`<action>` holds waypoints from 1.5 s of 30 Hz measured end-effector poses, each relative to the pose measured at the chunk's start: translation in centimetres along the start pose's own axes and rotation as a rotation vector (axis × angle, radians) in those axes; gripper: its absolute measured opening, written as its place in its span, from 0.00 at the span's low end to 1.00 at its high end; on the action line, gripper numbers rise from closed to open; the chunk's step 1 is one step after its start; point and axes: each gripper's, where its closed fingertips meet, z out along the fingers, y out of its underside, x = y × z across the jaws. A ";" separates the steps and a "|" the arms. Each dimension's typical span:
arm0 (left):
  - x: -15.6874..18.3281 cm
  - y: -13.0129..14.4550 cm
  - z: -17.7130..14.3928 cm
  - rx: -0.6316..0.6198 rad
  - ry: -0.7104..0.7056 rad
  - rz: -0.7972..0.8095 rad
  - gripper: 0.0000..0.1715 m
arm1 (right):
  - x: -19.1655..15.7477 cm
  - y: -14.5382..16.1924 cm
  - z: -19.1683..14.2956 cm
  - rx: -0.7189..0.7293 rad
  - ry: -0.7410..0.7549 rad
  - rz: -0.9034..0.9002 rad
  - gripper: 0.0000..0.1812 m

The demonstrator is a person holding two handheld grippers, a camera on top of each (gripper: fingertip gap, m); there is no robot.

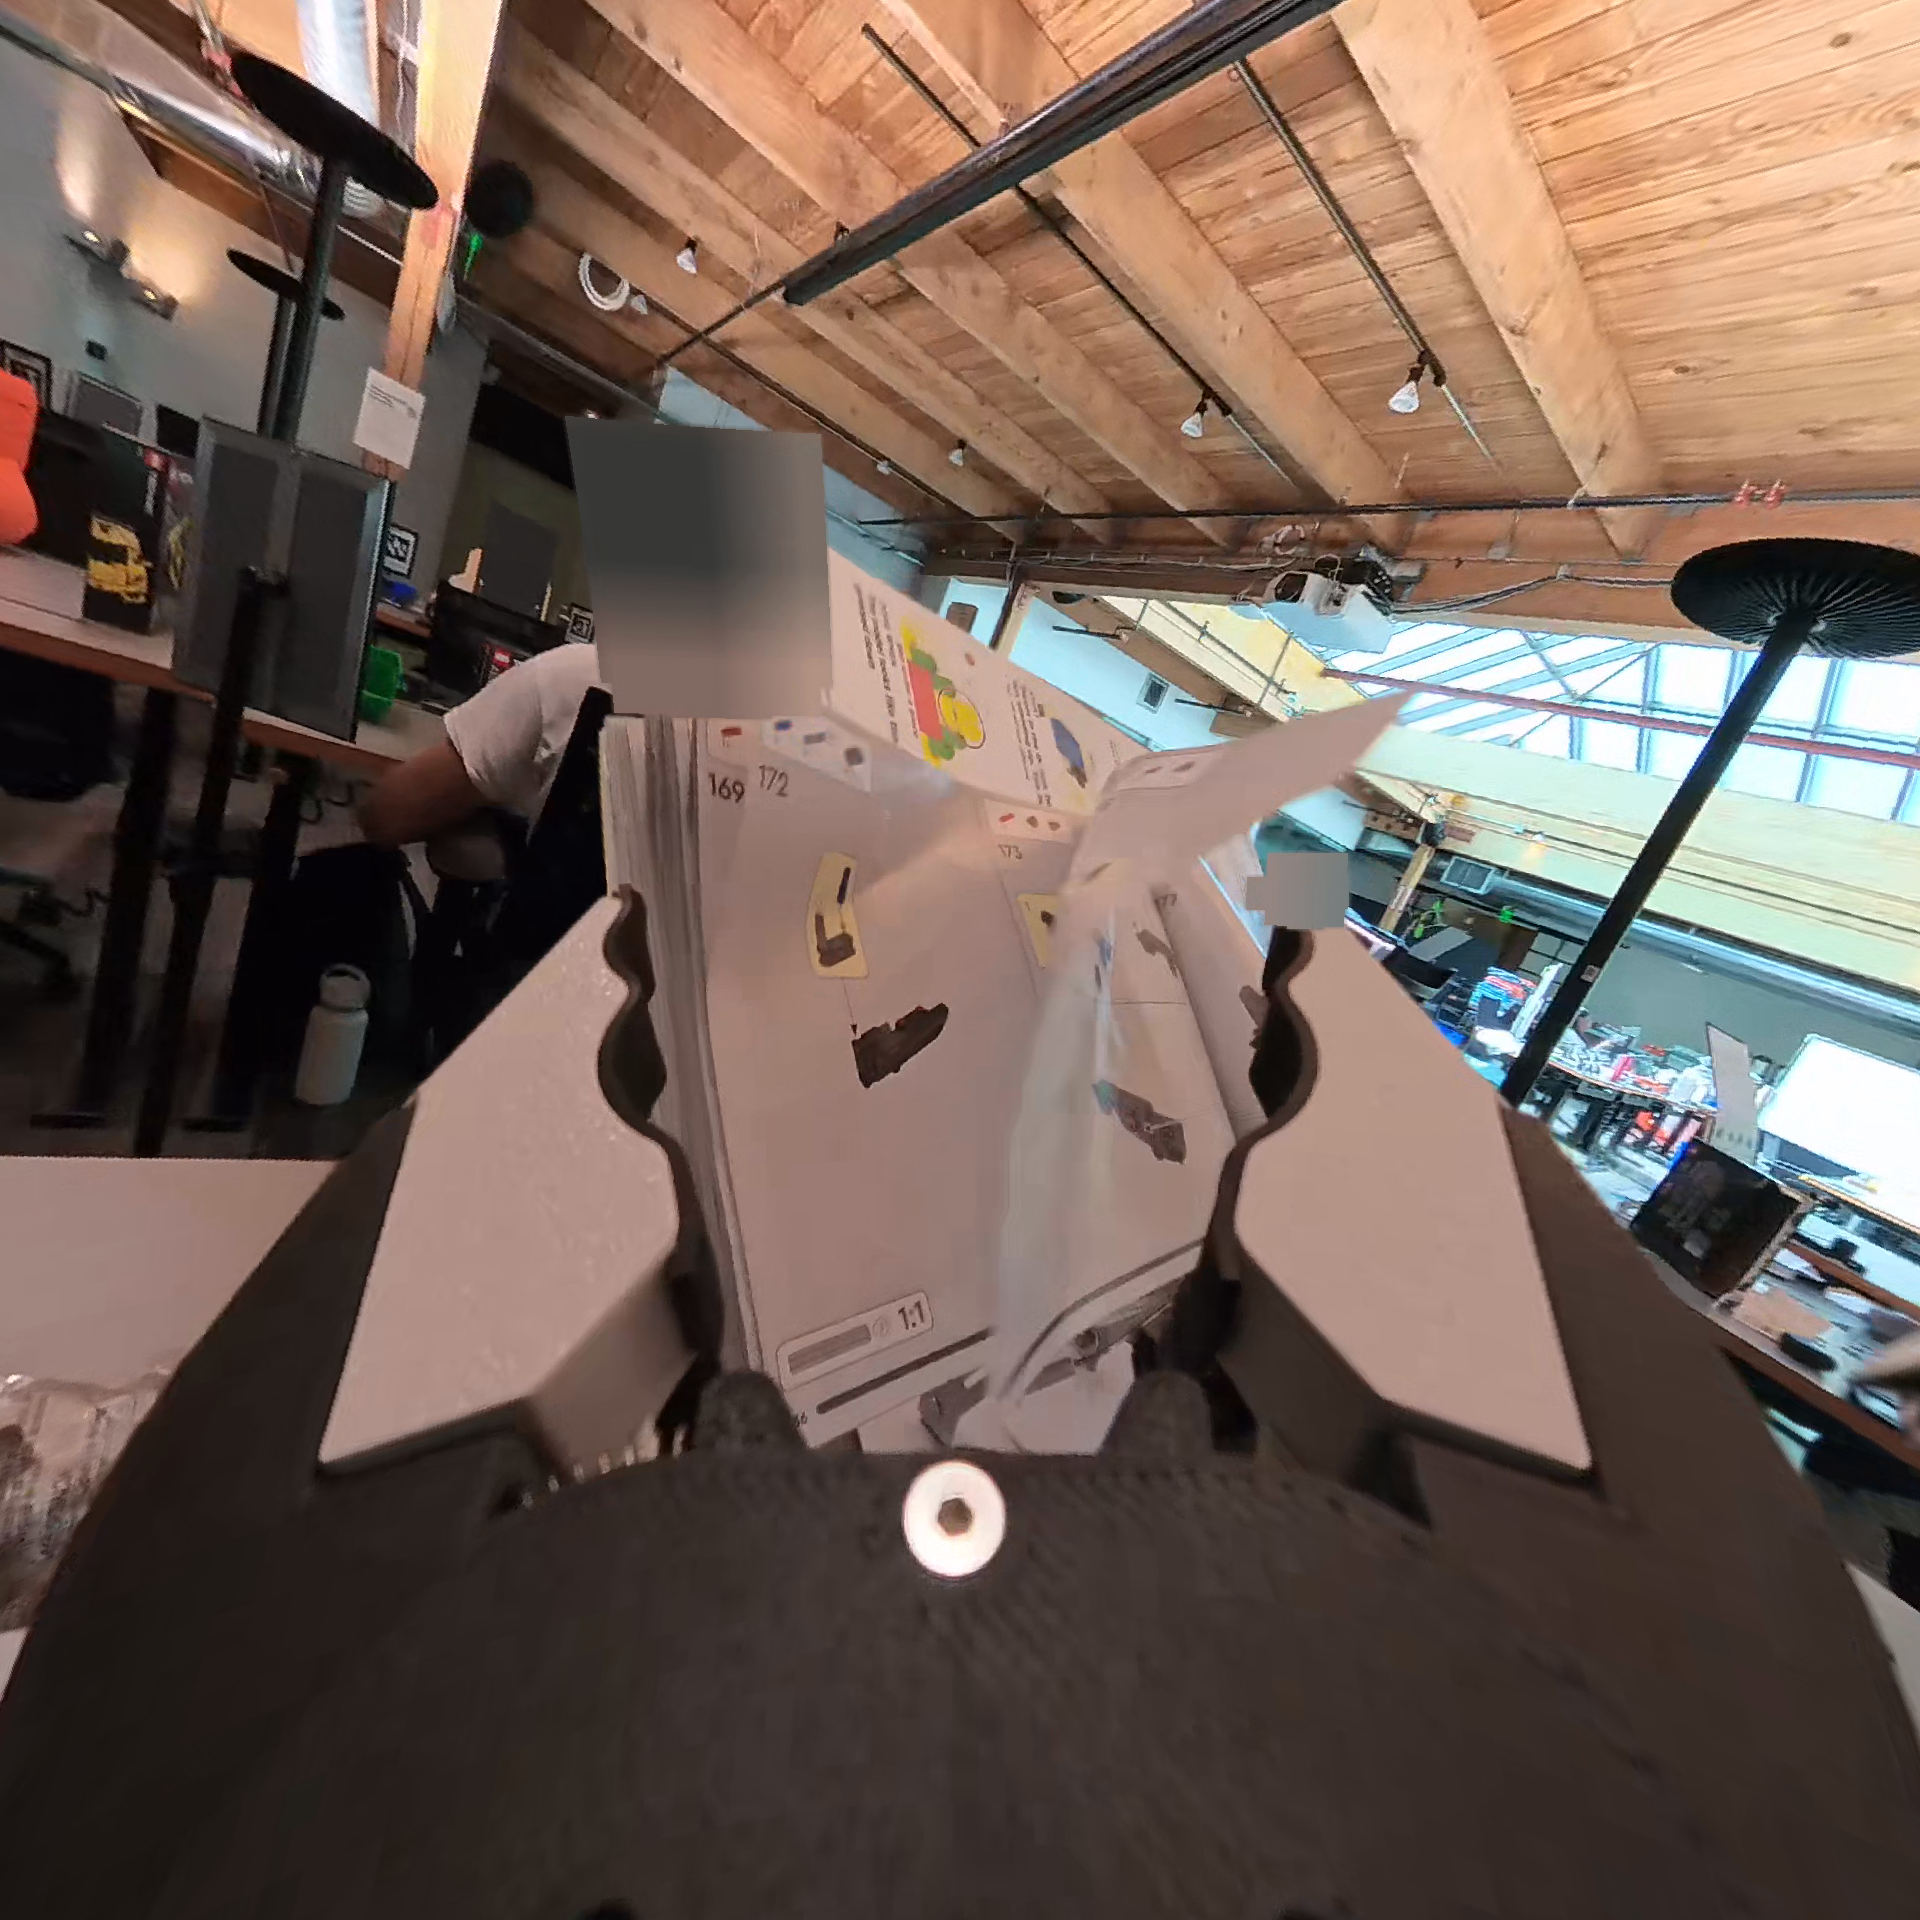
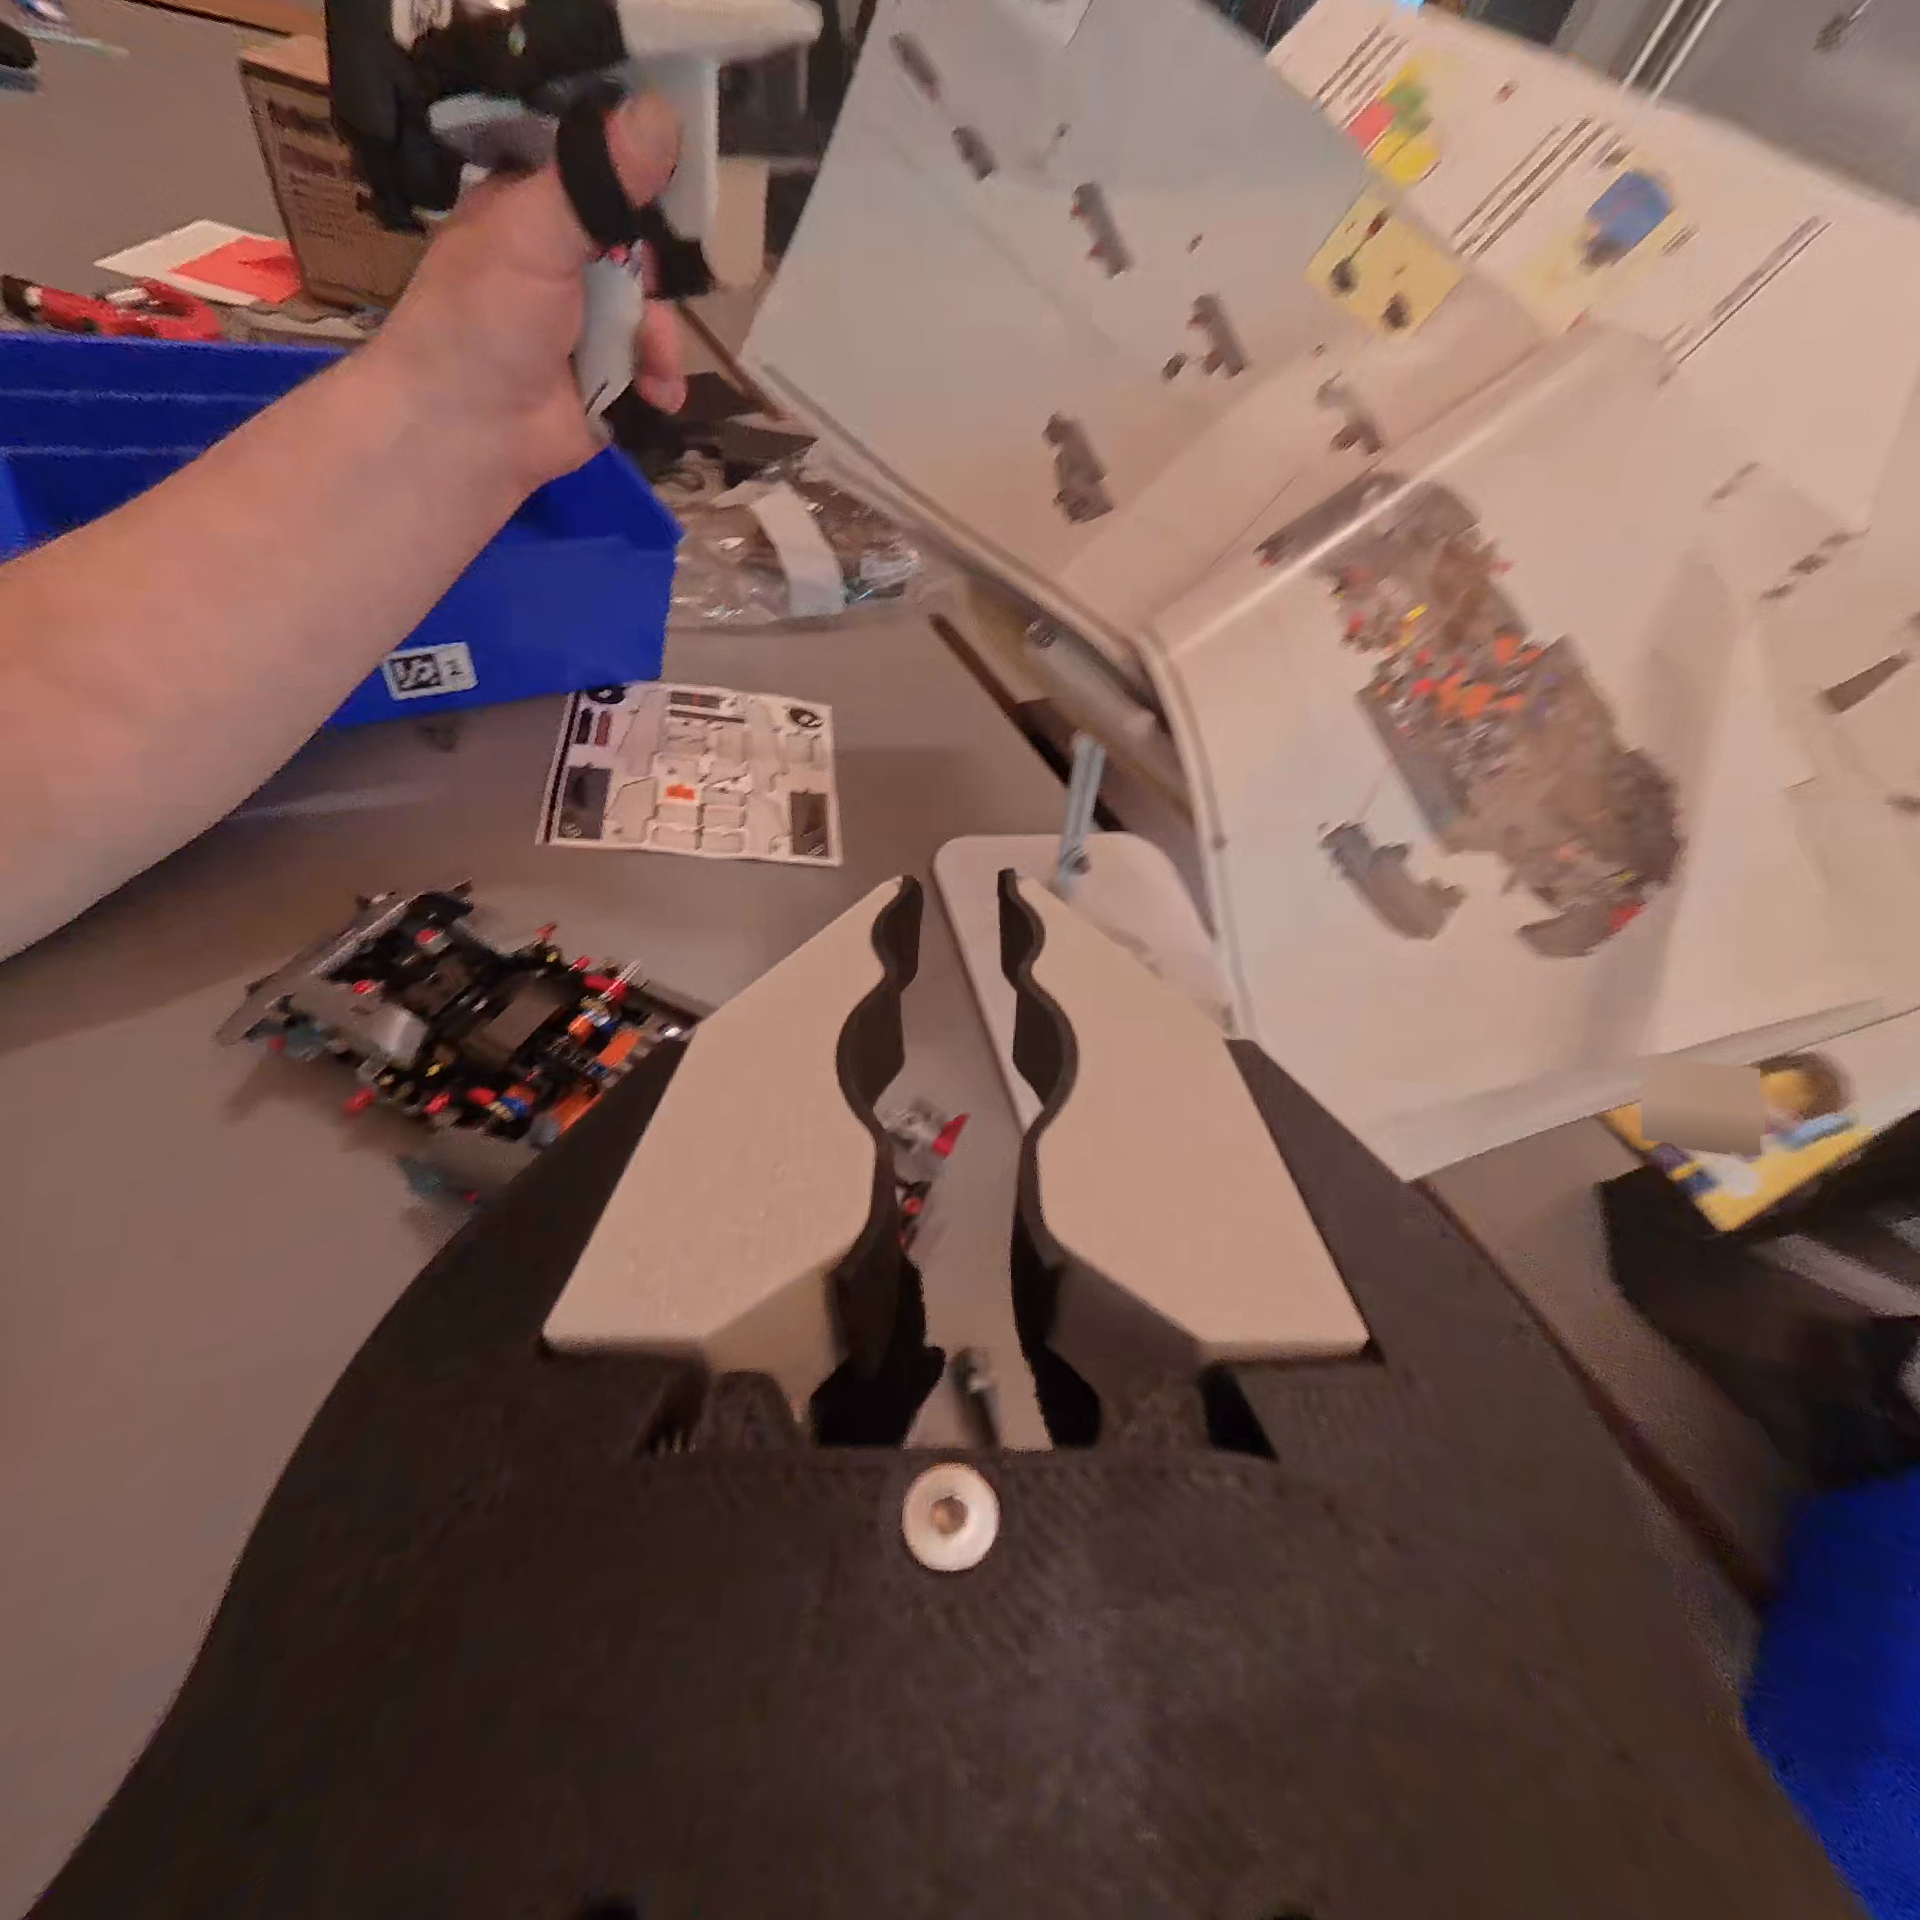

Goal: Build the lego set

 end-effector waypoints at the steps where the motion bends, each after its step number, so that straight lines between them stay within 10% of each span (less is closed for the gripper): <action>1: 0.2 -0.2 0.0 0.004 -0.006 0.014 0.67 | -1.0 1.1 0.2 -0.011 -0.024 0.020 0.07; 15: 10.1 -1.0 1.6 -0.040 0.043 0.392 0.59 | -9.5 6.0 4.2 0.109 -0.254 -0.096 0.06; 26: 21.3 14.3 7.2 -0.442 0.327 0.945 0.42 | -11.9 6.4 4.4 0.274 -0.230 -0.085 0.05; 35: 19.6 21.6 10.8 -0.708 0.313 1.358 0.32 | -12.1 7.4 5.0 0.260 -0.236 -0.083 0.05; 45: 18.4 23.7 11.2 -0.776 0.306 1.374 0.25 | -11.5 7.6 5.1 0.264 -0.248 -0.025 0.04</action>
